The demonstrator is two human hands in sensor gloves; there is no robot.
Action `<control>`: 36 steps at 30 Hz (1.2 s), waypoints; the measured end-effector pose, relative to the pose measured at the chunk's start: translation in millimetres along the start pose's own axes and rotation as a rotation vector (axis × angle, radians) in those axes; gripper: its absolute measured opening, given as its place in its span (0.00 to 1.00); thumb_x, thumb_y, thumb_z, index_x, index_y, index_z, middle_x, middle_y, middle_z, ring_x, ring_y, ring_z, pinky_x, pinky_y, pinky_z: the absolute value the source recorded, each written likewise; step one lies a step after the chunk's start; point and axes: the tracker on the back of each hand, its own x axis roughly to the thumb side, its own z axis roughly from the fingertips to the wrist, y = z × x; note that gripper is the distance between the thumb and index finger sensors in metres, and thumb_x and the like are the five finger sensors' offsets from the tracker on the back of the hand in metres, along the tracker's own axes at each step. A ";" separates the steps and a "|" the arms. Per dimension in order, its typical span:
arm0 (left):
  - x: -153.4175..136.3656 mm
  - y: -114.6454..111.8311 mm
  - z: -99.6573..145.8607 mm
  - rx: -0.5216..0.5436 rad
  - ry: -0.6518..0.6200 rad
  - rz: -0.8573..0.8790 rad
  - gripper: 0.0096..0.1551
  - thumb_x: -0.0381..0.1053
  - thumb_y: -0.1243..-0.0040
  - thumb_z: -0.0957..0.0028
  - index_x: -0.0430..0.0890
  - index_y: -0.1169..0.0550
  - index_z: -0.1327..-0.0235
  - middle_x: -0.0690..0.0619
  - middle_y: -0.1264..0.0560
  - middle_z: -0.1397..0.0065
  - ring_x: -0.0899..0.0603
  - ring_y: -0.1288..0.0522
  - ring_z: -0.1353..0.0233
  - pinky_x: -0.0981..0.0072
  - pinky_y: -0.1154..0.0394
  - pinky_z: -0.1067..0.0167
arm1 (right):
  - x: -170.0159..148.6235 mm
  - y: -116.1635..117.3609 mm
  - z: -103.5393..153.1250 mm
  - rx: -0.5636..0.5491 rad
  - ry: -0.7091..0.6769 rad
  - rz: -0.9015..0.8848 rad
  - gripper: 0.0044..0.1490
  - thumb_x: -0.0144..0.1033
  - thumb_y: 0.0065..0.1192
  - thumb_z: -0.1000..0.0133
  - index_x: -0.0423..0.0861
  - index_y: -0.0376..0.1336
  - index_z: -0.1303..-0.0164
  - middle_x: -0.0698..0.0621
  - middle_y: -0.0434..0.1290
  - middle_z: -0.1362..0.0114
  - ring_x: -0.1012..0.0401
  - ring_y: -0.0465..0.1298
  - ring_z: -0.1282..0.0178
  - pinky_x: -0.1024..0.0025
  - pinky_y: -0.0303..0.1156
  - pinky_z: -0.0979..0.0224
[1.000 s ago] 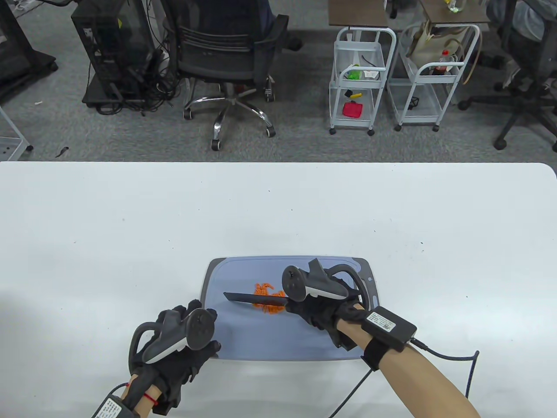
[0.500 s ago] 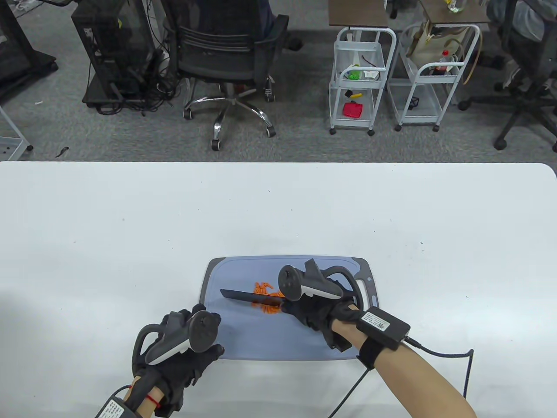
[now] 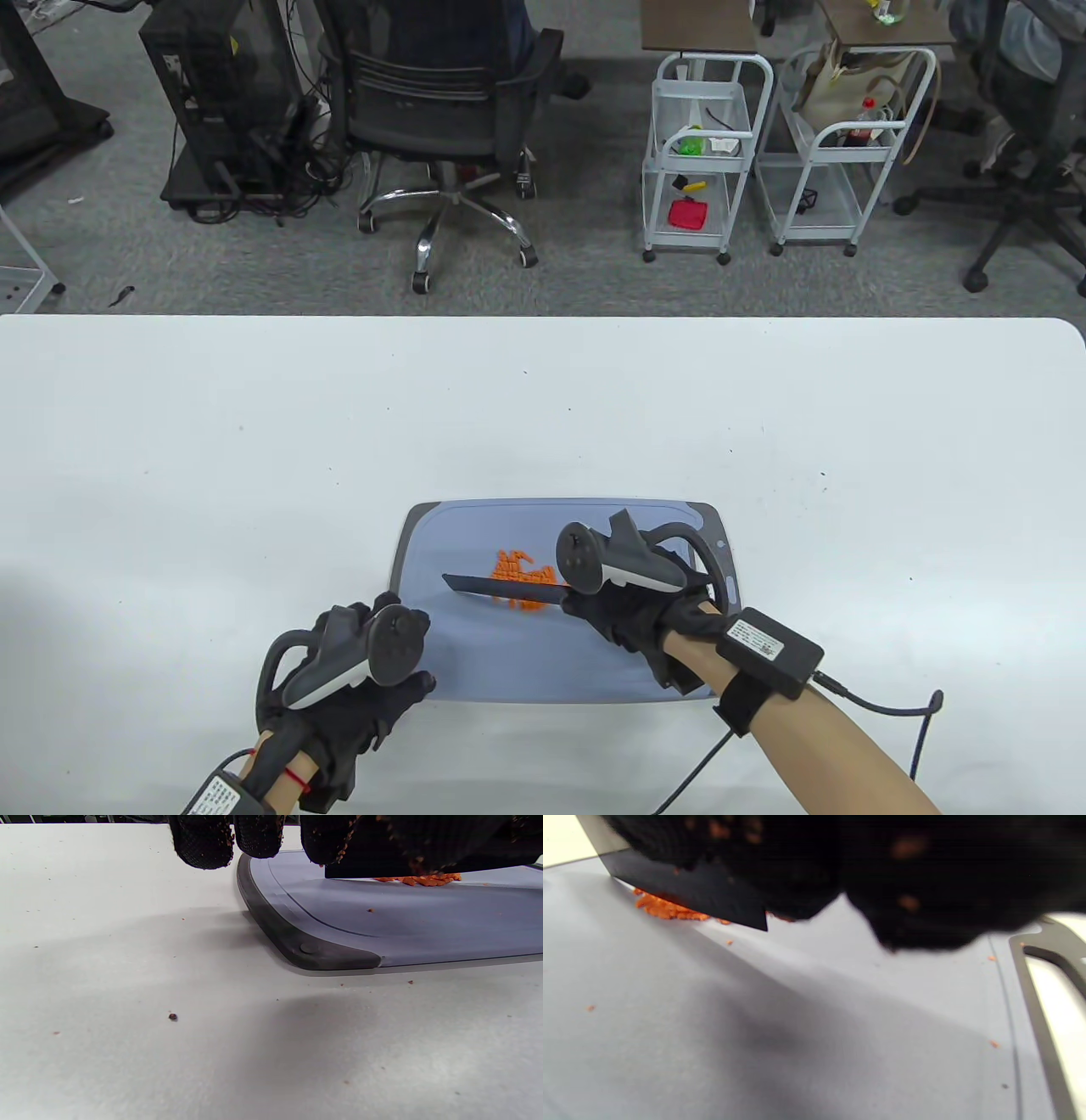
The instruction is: Chop plasticine discs into granules with repetitive downward strikes
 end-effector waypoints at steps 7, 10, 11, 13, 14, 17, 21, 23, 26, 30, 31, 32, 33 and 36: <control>0.1 0.4 -4.0 -0.017 0.005 0.017 0.47 0.70 0.53 0.58 0.58 0.37 0.21 0.42 0.43 0.11 0.28 0.38 0.18 0.30 0.45 0.26 | 9.0 17.7 -13.7 -0.033 -0.061 -0.103 0.35 0.61 0.61 0.51 0.43 0.71 0.51 0.53 0.82 0.71 0.57 0.87 0.86 0.50 0.83 0.66; -1.6 0.9 -4.6 -0.016 0.010 0.020 0.47 0.70 0.53 0.58 0.58 0.37 0.20 0.42 0.43 0.11 0.29 0.37 0.18 0.30 0.45 0.26 | 25.1 15.7 -21.6 -0.079 -0.085 -0.099 0.35 0.62 0.61 0.51 0.44 0.71 0.51 0.54 0.82 0.71 0.58 0.86 0.86 0.51 0.83 0.66; -1.9 0.6 -4.6 -0.015 0.011 0.019 0.47 0.70 0.53 0.58 0.58 0.37 0.20 0.42 0.43 0.11 0.29 0.37 0.18 0.30 0.45 0.26 | 25.0 15.4 -21.9 -0.079 -0.082 -0.098 0.35 0.62 0.61 0.51 0.44 0.71 0.51 0.54 0.82 0.71 0.58 0.86 0.86 0.52 0.83 0.66; -3.0 -0.8 -3.3 -0.018 0.015 0.013 0.47 0.70 0.53 0.58 0.58 0.37 0.20 0.42 0.43 0.11 0.28 0.38 0.18 0.30 0.45 0.26 | 25.4 16.4 -19.5 -0.079 -0.076 -0.108 0.35 0.62 0.61 0.51 0.43 0.71 0.51 0.53 0.82 0.71 0.57 0.86 0.86 0.51 0.83 0.66; -4.3 -1.4 -2.2 -0.013 0.015 0.011 0.47 0.70 0.53 0.58 0.58 0.37 0.20 0.42 0.43 0.11 0.29 0.38 0.18 0.30 0.45 0.26 | 23.1 13.3 -17.8 -0.050 -0.047 -0.062 0.35 0.62 0.61 0.51 0.44 0.71 0.51 0.54 0.82 0.71 0.57 0.86 0.86 0.51 0.83 0.66; -7.6 -1.4 -2.2 -0.013 0.016 0.026 0.47 0.70 0.53 0.58 0.58 0.37 0.21 0.42 0.43 0.11 0.28 0.38 0.18 0.30 0.45 0.26 | 4.6 3.4 -7.2 0.040 0.001 -0.020 0.35 0.62 0.61 0.52 0.43 0.72 0.51 0.53 0.82 0.72 0.56 0.87 0.86 0.50 0.83 0.66; -7.0 -0.4 -3.9 -0.002 0.013 0.022 0.47 0.70 0.53 0.58 0.58 0.37 0.21 0.43 0.43 0.11 0.28 0.38 0.17 0.30 0.46 0.26 | -6.7 -14.6 13.1 0.032 0.044 0.028 0.35 0.62 0.62 0.51 0.44 0.74 0.52 0.54 0.83 0.72 0.58 0.86 0.86 0.52 0.83 0.66; -5.5 -1.1 -2.6 0.002 -0.001 0.018 0.47 0.70 0.53 0.58 0.58 0.37 0.21 0.43 0.44 0.11 0.29 0.38 0.17 0.30 0.46 0.26 | -20.1 -22.5 26.2 -0.069 0.078 -0.039 0.35 0.63 0.61 0.51 0.45 0.74 0.52 0.54 0.83 0.72 0.58 0.86 0.86 0.52 0.83 0.67; -4.1 -1.6 -2.3 0.021 -0.002 0.018 0.48 0.70 0.53 0.58 0.57 0.42 0.20 0.42 0.45 0.11 0.28 0.39 0.17 0.31 0.46 0.26 | -37.0 -19.2 39.2 -0.097 0.137 -0.229 0.35 0.62 0.62 0.51 0.45 0.74 0.51 0.53 0.83 0.71 0.58 0.86 0.85 0.52 0.83 0.66; -1.0 -1.7 -4.5 0.052 -0.013 0.020 0.50 0.70 0.53 0.58 0.57 0.45 0.20 0.43 0.47 0.10 0.28 0.40 0.17 0.31 0.47 0.25 | -42.2 2.6 46.0 -0.007 0.089 -0.311 0.34 0.62 0.64 0.51 0.45 0.75 0.51 0.52 0.84 0.70 0.57 0.87 0.85 0.52 0.83 0.66; 0.2 -1.7 -4.2 0.076 -0.029 0.020 0.50 0.70 0.53 0.59 0.57 0.44 0.20 0.43 0.46 0.10 0.28 0.40 0.17 0.31 0.46 0.25 | -39.4 10.2 45.3 0.002 0.084 -0.298 0.34 0.63 0.65 0.51 0.46 0.76 0.52 0.52 0.84 0.70 0.57 0.87 0.85 0.52 0.83 0.66; 1.4 -1.9 -3.9 0.096 -0.039 0.023 0.49 0.70 0.53 0.59 0.57 0.44 0.20 0.43 0.46 0.11 0.29 0.39 0.17 0.31 0.46 0.26 | -36.2 15.5 43.5 0.010 0.077 -0.273 0.34 0.63 0.65 0.51 0.46 0.76 0.52 0.52 0.84 0.70 0.57 0.87 0.84 0.52 0.83 0.66; 2.5 -2.0 -3.4 0.100 -0.039 0.024 0.49 0.70 0.53 0.59 0.57 0.44 0.20 0.43 0.46 0.11 0.28 0.39 0.17 0.31 0.46 0.25 | -34.1 18.4 41.2 0.008 0.070 -0.248 0.34 0.63 0.66 0.52 0.46 0.77 0.52 0.52 0.85 0.70 0.57 0.87 0.84 0.52 0.83 0.66; 4.3 -2.3 -2.6 0.097 -0.033 0.015 0.49 0.70 0.53 0.59 0.57 0.43 0.20 0.43 0.46 0.11 0.29 0.39 0.17 0.31 0.46 0.25 | -32.5 20.2 33.7 -0.042 0.067 -0.217 0.34 0.64 0.67 0.53 0.47 0.78 0.53 0.51 0.85 0.71 0.56 0.88 0.84 0.52 0.83 0.66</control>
